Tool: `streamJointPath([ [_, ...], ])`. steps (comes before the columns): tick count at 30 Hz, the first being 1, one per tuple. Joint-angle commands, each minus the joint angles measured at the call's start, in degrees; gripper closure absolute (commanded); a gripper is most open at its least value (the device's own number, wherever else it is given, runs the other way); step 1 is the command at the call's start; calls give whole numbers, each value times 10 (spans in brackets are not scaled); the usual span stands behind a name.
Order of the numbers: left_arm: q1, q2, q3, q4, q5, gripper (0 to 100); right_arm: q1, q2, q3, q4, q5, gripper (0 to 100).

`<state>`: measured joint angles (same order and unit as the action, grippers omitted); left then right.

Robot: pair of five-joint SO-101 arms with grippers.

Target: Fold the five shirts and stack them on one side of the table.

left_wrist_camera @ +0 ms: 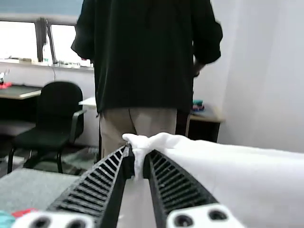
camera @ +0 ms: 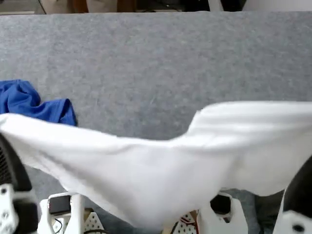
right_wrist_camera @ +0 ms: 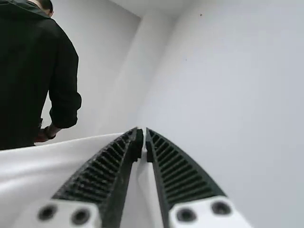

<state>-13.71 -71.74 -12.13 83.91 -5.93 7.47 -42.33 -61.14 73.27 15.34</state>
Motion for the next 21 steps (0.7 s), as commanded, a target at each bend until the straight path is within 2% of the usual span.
streamJointPath([
  [1,-4,3,40,-14,-5,981,10,5,44,-48,25,994],
  [10,-4,5,93,-58,-5,981,7,4,128,-35,98,994],
  [15,1,10,108,-64,-4,981,6,4,202,5,104,994],
  [21,2,36,273,-169,-4,981,2,4,398,-25,135,994],
])
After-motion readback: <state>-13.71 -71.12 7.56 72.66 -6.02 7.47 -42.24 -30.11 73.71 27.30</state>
